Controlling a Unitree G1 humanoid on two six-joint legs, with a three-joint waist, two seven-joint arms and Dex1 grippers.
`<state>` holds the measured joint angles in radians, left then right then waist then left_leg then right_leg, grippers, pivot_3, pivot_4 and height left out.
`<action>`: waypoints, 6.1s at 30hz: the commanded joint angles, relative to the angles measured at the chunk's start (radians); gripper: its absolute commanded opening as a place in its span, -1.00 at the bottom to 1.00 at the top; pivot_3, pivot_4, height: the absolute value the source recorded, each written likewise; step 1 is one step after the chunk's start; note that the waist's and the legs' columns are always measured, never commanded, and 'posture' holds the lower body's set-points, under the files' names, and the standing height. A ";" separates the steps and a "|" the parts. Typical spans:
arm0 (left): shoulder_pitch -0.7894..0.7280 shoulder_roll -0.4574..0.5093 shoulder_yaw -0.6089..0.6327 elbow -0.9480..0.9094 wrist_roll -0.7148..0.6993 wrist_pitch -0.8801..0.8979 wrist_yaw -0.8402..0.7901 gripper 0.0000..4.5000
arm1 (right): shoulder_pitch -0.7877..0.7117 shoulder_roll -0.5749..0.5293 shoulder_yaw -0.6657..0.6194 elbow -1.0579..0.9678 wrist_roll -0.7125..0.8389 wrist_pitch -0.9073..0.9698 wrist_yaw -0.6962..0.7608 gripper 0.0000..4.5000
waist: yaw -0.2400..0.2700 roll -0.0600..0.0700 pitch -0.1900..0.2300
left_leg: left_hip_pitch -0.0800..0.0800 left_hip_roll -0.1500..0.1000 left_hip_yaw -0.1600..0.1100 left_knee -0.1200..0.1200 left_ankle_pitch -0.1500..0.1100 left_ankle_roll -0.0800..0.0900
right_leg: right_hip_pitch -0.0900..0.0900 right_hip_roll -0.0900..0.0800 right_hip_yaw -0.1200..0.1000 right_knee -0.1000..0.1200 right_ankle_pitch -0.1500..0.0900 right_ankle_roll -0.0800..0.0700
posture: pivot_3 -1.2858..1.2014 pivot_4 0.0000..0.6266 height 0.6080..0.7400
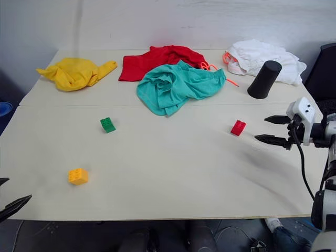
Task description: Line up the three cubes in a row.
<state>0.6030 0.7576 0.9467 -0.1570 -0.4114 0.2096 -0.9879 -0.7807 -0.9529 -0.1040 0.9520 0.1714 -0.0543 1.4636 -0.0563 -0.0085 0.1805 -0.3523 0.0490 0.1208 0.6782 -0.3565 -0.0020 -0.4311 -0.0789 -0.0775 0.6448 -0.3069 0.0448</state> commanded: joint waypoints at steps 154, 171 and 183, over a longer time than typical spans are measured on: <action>-1.663 -0.028 -1.082 1.280 0.444 -0.302 -0.086 1.00 | 0.361 0.139 0.031 -1.315 0.368 0.491 -0.243 0.99 | 0.055 -0.006 0.002 | -0.007 -0.002 0.007 0.009 0.002 0.002 | -0.008 0.006 -0.004 0.010 0.002 0.005 | 0.03 -0.52 1.00; -1.747 -0.073 -1.055 1.397 0.502 -0.308 -0.108 -0.05 | 0.371 0.126 0.029 -1.344 0.387 0.506 -0.296 1.00 | 0.054 -0.009 0.004 | -0.008 -0.002 0.008 0.011 0.002 0.002 | -0.010 0.007 -0.003 0.012 0.003 0.005 | 0.03 -0.52 1.00; -1.703 0.007 -1.002 1.179 0.403 -0.243 -0.389 -0.33 | 0.373 0.108 0.047 -1.296 0.366 0.461 -0.236 1.00 | 0.053 -0.009 0.004 | -0.010 -0.002 0.007 0.013 0.002 0.002 | -0.012 0.007 -0.004 0.014 0.003 0.005 | 0.03 -0.52 1.00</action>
<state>-1.1021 0.7286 -0.0876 1.1551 0.0615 -0.0663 -1.2640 -0.4076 -0.8210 -0.0436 -0.3445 0.5343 0.4301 1.2061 -0.0037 -0.0180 0.1844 -0.3644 0.0476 0.1277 0.6921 -0.3550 0.0000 -0.4441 -0.0715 -0.0816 0.6588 -0.3044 0.0498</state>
